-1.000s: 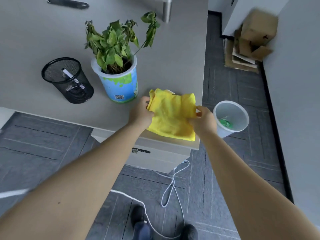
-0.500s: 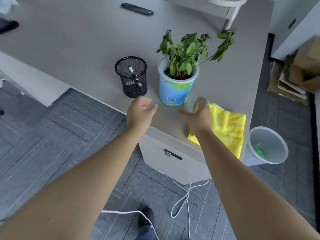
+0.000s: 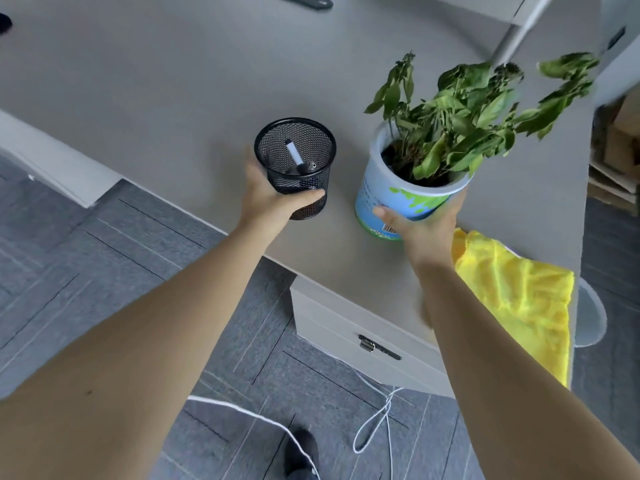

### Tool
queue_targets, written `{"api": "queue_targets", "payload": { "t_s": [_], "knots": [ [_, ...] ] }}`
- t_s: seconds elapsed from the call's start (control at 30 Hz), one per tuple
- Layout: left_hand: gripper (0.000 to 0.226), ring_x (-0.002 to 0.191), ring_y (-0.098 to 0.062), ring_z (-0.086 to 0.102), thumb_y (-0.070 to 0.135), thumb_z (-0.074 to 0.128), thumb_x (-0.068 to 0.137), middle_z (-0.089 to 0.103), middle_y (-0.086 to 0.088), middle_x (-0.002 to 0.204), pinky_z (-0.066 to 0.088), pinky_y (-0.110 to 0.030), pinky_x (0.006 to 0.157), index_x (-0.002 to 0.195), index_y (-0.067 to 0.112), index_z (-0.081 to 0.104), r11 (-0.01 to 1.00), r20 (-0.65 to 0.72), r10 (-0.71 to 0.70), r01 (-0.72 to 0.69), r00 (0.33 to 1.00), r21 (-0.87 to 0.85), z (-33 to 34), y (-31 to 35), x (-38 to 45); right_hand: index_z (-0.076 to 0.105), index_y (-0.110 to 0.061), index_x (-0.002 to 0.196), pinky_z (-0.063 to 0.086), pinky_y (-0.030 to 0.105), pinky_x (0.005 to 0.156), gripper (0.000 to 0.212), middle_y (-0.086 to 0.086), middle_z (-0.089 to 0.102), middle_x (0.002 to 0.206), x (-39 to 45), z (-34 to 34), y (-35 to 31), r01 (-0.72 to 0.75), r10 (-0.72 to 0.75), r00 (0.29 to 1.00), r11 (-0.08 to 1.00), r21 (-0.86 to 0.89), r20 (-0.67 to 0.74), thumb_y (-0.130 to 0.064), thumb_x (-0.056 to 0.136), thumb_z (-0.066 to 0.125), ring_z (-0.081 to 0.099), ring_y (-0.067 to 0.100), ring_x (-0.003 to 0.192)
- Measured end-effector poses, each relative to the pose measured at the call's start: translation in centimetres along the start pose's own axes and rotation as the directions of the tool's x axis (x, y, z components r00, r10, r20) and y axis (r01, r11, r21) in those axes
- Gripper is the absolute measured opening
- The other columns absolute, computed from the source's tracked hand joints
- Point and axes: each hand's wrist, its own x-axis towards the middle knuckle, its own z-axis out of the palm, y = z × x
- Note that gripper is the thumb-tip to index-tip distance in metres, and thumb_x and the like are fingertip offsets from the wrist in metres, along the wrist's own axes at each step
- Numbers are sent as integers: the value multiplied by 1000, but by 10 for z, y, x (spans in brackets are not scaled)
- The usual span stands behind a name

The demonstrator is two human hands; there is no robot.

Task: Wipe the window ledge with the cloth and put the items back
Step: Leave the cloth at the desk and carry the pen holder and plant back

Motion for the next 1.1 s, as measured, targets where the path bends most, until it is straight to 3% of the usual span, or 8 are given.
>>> {"api": "queue_targets", "payload": {
  "t_s": [0.07,0.17,0.33,0.53,0.67,0.87,0.93,1.1],
  "knots": [
    [77,92,-3,62,14,81,42,61,8,102,48,-36,100,108,20,44,1000,34,28,-27,999,-12,0,1,5,27,-8,134,44,18,93,105,-2,48,125,2,0,2,-1,1,1000,1000,-22,-13,-19,47,84,49,12,113],
    [77,98,-19,66,20,80,44,67,-8,105,48,-45,100,114,1,53,998,75,68,-69,995,5,0,2,9,31,-5,127,40,3,82,94,-4,47,115,5,3,4,2,-4,999,999,-41,-44,-11,52,88,49,10,106],
    [72,102,-23,66,23,82,46,69,-13,108,49,-46,100,109,-2,59,992,72,86,-92,994,81,-1,1,9,33,-1,124,40,-3,77,90,0,48,115,5,9,3,5,-11,993,999,-48,-115,-11,53,87,50,12,104],
    [77,106,-21,65,33,83,45,69,-10,112,49,-47,99,112,4,59,986,55,81,-88,995,143,0,8,-6,35,-3,126,43,16,91,91,1,49,116,-9,0,-10,7,-14,986,999,-45,-167,-12,53,87,51,13,107],
    [77,104,-19,66,35,82,43,70,-8,110,50,-46,97,111,5,61,984,78,108,-117,991,132,15,27,-33,36,-3,126,46,11,84,90,1,51,116,-28,-23,-26,11,-14,986,1000,-20,-167,-11,53,87,52,13,104],
    [86,107,-16,64,41,82,38,69,-4,114,50,-44,98,115,10,59,984,140,101,-120,985,131,50,54,-96,37,-13,110,48,29,89,76,-6,49,102,-78,-93,-42,26,-28,975,1000,-15,-221,-11,54,87,52,15,100],
    [87,108,-17,64,41,81,38,68,-4,115,49,-44,99,116,12,58,983,173,116,-137,978,118,66,63,-124,34,-19,109,49,22,86,77,-3,48,106,-100,-124,-45,43,-45,967,999,-14,-251,-11,54,87,52,14,99],
    [86,106,-21,64,38,81,37,68,-9,114,49,-46,99,114,7,57,981,268,159,-183,950,64,113,84,-206,35,-6,124,40,-5,67,86,-2,48,109,-165,-208,-47,82,-82,934,997,-13,-349,-9,55,86,50,12,98]
  ]
}}
